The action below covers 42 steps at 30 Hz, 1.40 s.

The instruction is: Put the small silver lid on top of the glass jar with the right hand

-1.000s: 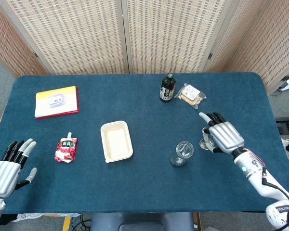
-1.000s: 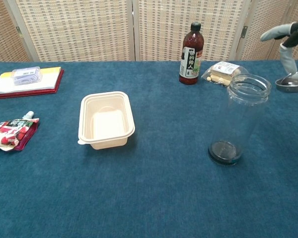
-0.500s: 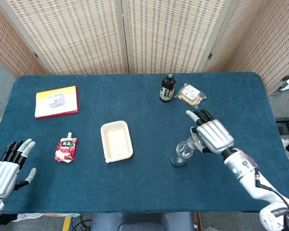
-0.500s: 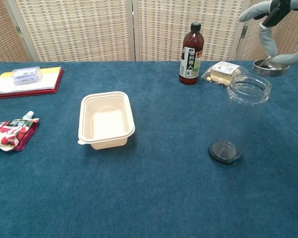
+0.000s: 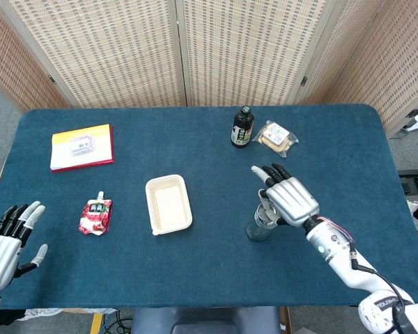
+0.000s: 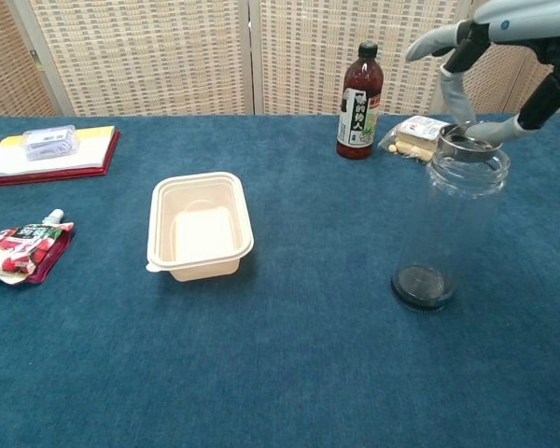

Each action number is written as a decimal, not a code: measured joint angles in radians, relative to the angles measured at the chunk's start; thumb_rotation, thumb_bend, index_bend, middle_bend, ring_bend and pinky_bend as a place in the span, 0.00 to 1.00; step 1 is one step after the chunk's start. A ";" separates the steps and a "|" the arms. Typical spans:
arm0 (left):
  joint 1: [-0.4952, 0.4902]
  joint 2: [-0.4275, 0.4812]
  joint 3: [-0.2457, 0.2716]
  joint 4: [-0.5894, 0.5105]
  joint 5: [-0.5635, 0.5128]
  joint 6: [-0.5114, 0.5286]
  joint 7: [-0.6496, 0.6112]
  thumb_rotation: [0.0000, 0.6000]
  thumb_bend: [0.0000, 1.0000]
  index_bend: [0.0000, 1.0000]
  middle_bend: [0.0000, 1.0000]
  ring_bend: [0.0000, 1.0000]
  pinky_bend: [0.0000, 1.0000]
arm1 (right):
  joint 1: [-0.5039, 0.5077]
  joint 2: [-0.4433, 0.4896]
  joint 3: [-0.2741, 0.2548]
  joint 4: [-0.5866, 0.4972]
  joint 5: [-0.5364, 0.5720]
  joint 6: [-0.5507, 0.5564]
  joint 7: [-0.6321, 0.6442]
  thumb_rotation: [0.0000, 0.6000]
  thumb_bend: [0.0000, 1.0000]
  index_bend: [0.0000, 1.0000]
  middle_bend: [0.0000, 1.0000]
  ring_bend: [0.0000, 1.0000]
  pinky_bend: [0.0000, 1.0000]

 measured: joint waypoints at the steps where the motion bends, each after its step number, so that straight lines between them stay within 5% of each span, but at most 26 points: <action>1: 0.001 0.001 0.000 0.000 0.001 0.003 -0.003 1.00 0.37 0.00 0.05 0.00 0.00 | 0.006 -0.007 -0.002 0.002 0.005 0.000 -0.005 1.00 0.41 0.64 0.01 0.00 0.00; 21: 0.006 0.000 -0.006 0.000 -0.007 0.004 0.006 1.00 0.37 0.00 0.05 0.00 0.00 | 0.015 -0.013 -0.048 0.023 0.009 0.017 -0.029 1.00 0.41 0.63 0.01 0.00 0.00; 30: 0.008 0.004 -0.007 0.002 -0.001 0.010 -0.011 1.00 0.37 0.00 0.05 0.00 0.00 | 0.039 -0.016 -0.063 0.010 0.046 0.007 -0.069 1.00 0.40 0.35 0.00 0.00 0.00; 42: 0.007 0.006 -0.009 0.004 -0.005 0.006 -0.012 1.00 0.37 0.00 0.05 0.00 0.00 | 0.037 0.041 -0.052 -0.060 0.027 0.047 -0.062 1.00 0.40 0.31 0.00 0.00 0.00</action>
